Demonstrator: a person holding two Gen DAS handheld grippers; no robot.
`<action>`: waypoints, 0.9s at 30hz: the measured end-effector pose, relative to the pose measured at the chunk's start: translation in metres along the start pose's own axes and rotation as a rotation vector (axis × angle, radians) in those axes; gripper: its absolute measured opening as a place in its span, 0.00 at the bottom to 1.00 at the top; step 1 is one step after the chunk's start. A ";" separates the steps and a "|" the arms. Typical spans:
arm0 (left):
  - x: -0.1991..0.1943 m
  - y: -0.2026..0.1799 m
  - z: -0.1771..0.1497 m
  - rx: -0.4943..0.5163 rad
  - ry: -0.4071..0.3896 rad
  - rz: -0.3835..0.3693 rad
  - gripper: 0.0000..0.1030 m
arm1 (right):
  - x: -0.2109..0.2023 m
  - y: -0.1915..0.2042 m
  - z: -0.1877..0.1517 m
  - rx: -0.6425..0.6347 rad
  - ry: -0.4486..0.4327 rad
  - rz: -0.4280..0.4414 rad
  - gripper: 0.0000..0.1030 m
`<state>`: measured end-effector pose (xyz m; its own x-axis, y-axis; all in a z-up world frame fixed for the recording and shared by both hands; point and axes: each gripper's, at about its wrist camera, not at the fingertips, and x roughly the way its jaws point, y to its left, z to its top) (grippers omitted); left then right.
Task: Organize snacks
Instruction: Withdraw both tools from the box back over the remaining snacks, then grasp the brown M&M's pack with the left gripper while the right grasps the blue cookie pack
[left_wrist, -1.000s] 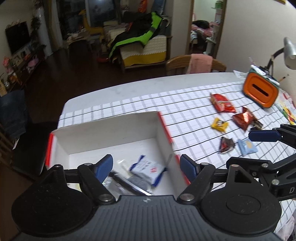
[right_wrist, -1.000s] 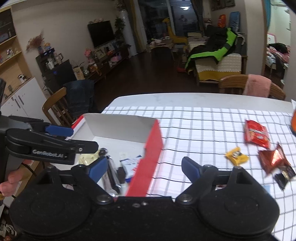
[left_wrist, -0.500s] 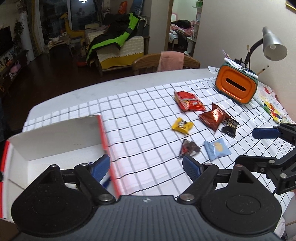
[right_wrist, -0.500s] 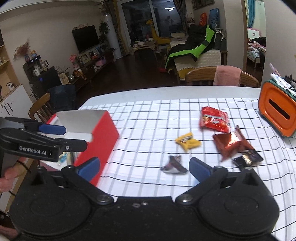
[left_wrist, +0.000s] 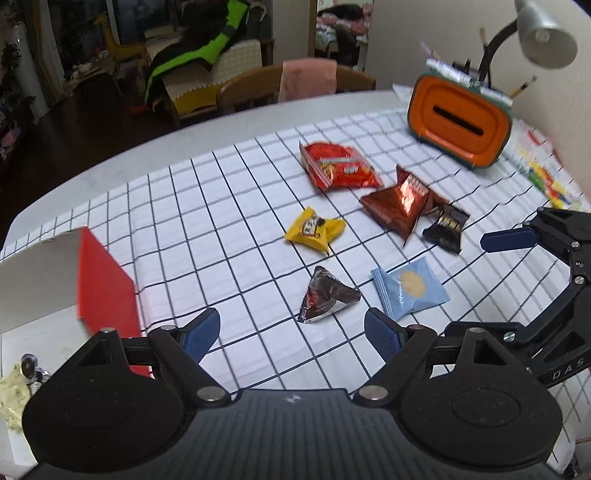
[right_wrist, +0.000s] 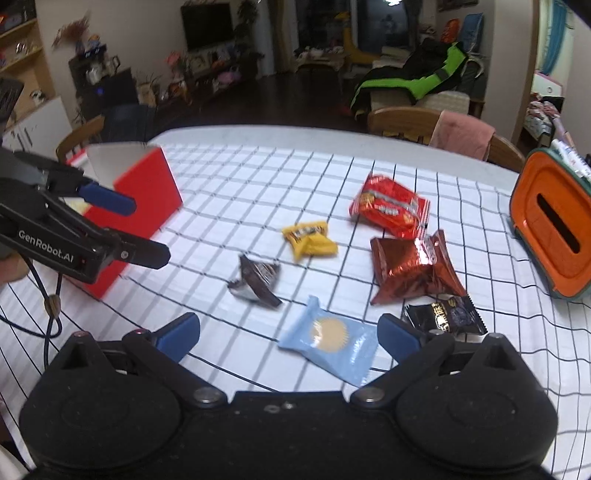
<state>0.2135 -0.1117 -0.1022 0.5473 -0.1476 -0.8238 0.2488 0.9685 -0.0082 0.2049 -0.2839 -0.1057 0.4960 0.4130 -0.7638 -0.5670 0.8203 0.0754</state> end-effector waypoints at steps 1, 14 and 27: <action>0.007 -0.004 0.001 0.004 0.011 0.000 0.83 | 0.006 -0.004 -0.001 -0.012 0.014 0.017 0.98; 0.080 -0.026 0.021 0.014 0.144 -0.007 0.83 | 0.062 -0.019 -0.008 -0.253 0.107 0.067 0.84; 0.119 -0.021 0.030 -0.007 0.233 -0.023 0.83 | 0.088 -0.026 -0.004 -0.352 0.138 0.140 0.74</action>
<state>0.2978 -0.1553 -0.1832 0.3421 -0.1201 -0.9320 0.2529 0.9670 -0.0318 0.2604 -0.2703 -0.1776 0.3188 0.4345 -0.8424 -0.8251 0.5645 -0.0211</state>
